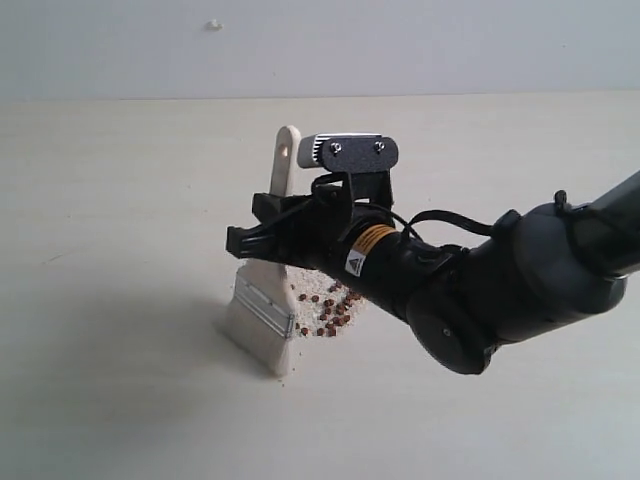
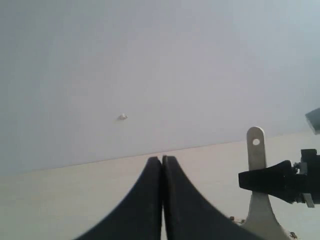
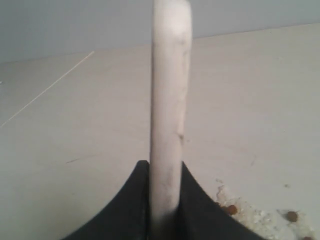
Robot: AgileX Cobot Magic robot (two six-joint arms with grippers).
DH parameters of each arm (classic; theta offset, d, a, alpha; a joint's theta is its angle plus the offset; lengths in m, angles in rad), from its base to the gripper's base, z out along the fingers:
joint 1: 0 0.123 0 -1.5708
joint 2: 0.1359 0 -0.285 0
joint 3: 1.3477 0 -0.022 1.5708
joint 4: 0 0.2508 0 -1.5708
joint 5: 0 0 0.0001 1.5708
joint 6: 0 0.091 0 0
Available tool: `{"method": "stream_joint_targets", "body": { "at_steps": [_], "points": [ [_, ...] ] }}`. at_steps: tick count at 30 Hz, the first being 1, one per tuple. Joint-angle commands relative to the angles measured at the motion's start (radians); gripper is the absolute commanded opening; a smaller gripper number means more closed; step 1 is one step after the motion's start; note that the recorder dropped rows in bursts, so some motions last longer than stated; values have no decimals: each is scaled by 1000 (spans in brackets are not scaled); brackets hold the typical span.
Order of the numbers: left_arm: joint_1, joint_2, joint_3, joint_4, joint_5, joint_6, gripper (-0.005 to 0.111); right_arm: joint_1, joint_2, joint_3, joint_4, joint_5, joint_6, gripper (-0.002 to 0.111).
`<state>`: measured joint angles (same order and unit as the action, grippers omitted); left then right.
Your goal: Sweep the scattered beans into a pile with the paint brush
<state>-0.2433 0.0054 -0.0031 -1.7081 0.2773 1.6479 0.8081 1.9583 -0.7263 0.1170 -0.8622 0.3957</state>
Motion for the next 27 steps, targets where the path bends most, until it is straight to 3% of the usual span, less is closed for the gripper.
{"method": "stream_joint_targets", "body": {
  "at_steps": [1,8,17,27],
  "points": [
    [2,-5,3,-5,3,-6,0,-64,-10,-30,-17,2,-31,0],
    [2,-5,3,-5,3,-4,0,-107,-19,-83,-127,1,-11,0],
    [2,-5,3,-5,3,-4,0,-104,-106,-81,-410,0,184,0],
    [2,-5,3,-5,3,-4,0,-104,5,-81,-250,-80,238,0]
  ]
}}
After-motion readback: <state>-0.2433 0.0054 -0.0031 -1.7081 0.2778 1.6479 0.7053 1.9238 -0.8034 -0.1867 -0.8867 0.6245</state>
